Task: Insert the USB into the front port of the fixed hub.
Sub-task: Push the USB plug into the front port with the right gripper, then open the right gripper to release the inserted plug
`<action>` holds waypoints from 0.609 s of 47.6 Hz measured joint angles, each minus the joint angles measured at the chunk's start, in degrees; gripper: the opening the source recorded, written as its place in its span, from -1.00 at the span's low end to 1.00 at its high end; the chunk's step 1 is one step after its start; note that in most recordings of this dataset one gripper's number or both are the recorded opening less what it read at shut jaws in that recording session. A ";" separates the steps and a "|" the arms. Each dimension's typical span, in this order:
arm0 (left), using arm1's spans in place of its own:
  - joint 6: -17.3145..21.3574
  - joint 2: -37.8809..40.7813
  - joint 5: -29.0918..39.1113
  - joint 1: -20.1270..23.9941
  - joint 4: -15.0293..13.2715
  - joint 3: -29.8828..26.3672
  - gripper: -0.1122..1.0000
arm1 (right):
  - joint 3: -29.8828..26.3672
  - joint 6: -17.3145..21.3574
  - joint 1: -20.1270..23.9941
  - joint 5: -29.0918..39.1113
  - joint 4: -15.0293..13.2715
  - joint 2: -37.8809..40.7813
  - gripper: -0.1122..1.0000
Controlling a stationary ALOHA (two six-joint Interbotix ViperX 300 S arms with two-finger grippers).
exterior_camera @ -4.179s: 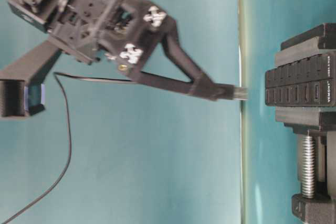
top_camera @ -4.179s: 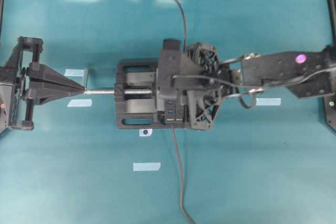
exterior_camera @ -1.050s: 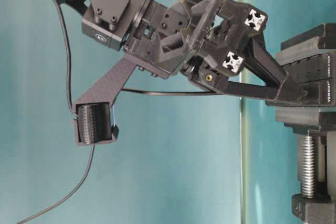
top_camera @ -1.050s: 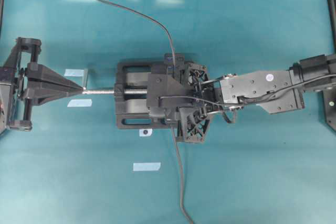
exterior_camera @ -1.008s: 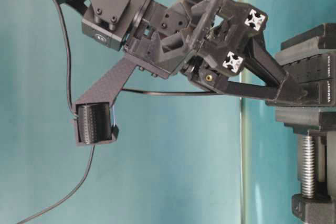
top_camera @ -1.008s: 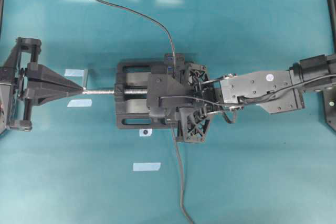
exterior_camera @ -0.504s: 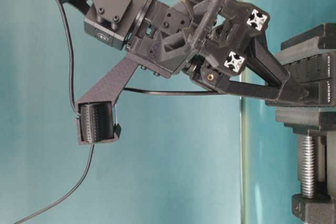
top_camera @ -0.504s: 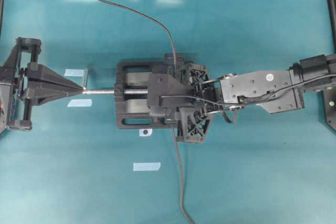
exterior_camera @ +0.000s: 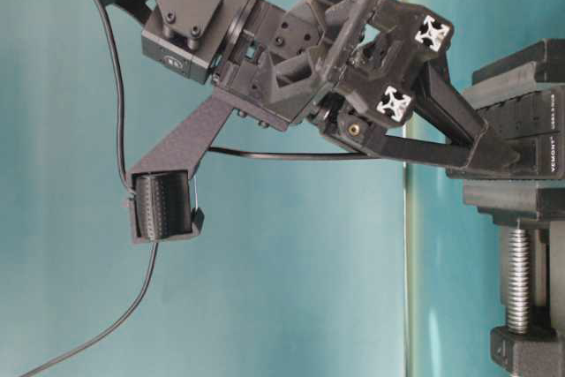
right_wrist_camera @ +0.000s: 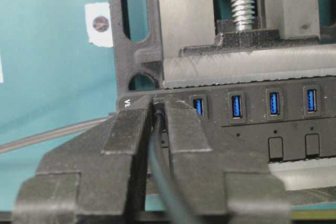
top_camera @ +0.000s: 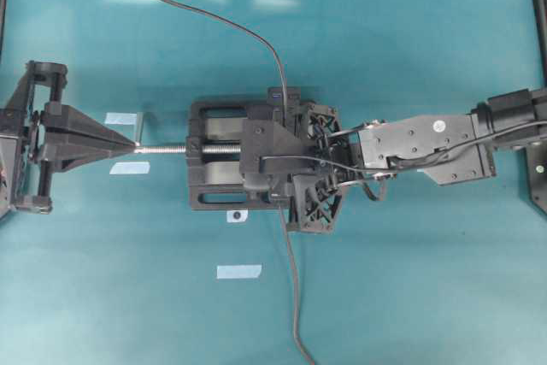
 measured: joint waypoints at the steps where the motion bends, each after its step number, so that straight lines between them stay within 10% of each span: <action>1: 0.00 0.09 0.00 0.00 0.00 0.00 -0.80 | 0.18 0.00 0.00 0.00 0.09 0.00 -0.33; 14: 0.00 0.00 0.09 0.00 0.09 0.00 -0.80 | 0.70 0.00 0.26 0.70 0.18 0.44 0.68; 29: 0.00 -0.18 0.09 0.00 0.00 0.00 -0.80 | 0.70 0.00 0.35 1.49 -0.26 0.44 0.68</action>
